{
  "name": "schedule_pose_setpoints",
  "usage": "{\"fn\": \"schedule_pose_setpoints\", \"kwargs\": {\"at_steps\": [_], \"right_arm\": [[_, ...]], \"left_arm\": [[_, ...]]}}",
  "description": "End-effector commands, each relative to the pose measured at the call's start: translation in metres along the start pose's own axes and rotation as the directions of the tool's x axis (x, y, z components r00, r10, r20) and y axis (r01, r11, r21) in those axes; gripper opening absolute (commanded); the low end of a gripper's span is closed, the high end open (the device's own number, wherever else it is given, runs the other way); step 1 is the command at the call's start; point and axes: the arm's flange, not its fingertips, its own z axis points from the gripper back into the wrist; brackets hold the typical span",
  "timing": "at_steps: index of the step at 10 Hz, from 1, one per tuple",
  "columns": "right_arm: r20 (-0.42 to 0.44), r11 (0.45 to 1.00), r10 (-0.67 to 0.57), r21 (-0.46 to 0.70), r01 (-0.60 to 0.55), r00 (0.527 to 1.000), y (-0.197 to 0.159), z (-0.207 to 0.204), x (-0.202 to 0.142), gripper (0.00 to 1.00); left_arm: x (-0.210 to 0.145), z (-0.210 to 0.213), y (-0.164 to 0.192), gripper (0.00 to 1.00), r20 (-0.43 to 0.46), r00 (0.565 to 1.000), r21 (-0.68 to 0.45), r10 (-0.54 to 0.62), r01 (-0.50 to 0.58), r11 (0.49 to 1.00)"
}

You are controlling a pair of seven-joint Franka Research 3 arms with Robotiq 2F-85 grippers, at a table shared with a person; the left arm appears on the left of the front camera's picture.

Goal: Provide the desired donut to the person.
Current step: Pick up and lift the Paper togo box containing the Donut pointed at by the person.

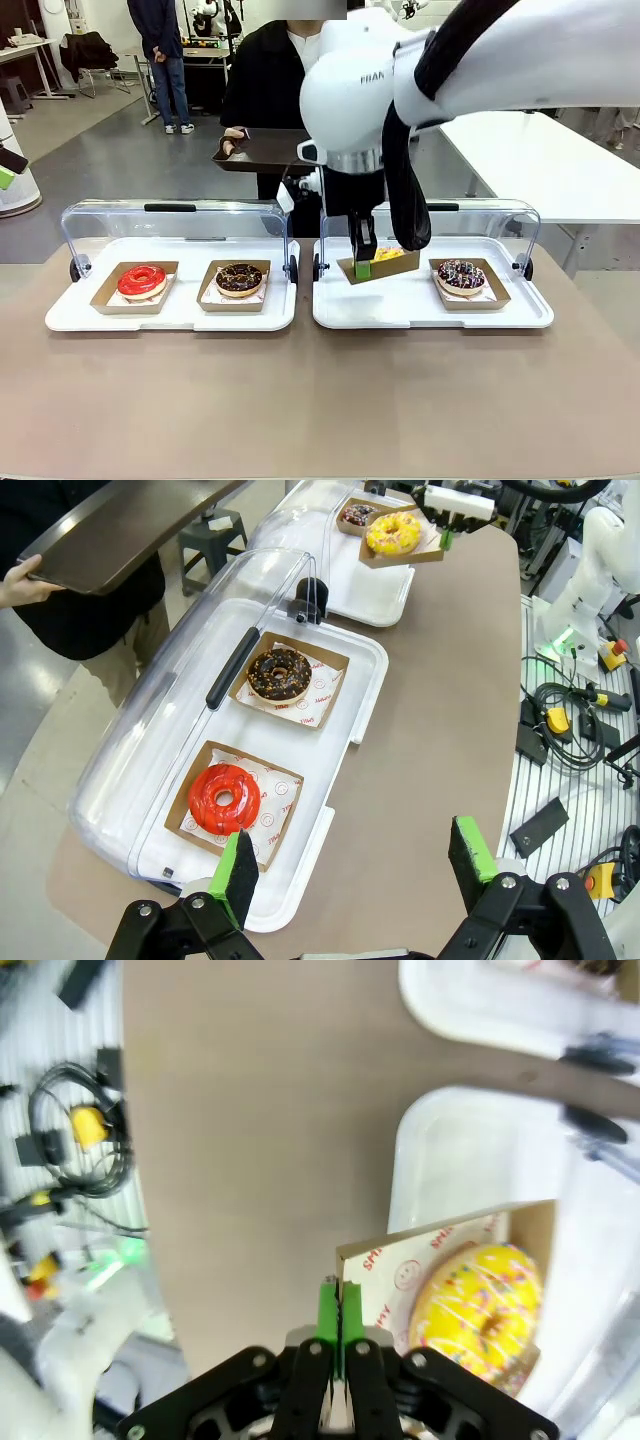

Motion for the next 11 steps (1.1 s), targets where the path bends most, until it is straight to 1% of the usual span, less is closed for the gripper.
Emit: {"fn": "schedule_pose_setpoints", "kwargs": {"at_steps": [1,4,6,7,8,10,11], "right_arm": [[-0.03,0.998,-0.045,-0.047,0.043,0.999,0.01,0.028,0.003,0.0],[-0.01,0.983,-0.114,-0.147,0.111,0.993,0.018,0.08,0.004,0.0],[0.014,0.97,-0.142,-0.198,0.141,0.99,0.016,0.115,0.011,0.0],[0.018,0.966,-0.154,-0.206,0.155,0.988,0.011,0.126,0.013,0.0],[0.021,0.965,-0.171,-0.198,0.172,0.985,0.002,0.131,0.013,0.0],[0.04,0.969,-0.16,-0.183,0.165,0.986,-0.013,0.128,0.009,0.0],[0.052,0.969,-0.142,-0.198,0.15,0.988,0.005,0.132,0.003,0.0]], "left_arm": [[0.001,0.001,0.0,1.0,0.016,1.0,-0.005,-0.009,0.009,1.0],[0.001,0.001,0.0,1.0,0.016,1.0,-0.005,-0.009,0.009,1.0],[0.001,0.001,0.0,1.0,0.016,1.0,-0.005,-0.009,0.009,1.0],[0.001,0.001,0.0,1.0,0.016,1.0,-0.005,-0.009,0.009,1.0],[0.001,0.001,0.0,1.0,0.016,1.0,-0.005,-0.009,0.009,1.0],[0.001,0.001,0.0,1.0,0.016,1.0,-0.005,-0.009,0.009,1.0],[0.001,0.001,0.0,1.0,0.016,1.0,-0.005,-0.009,0.009,1.0]]}}
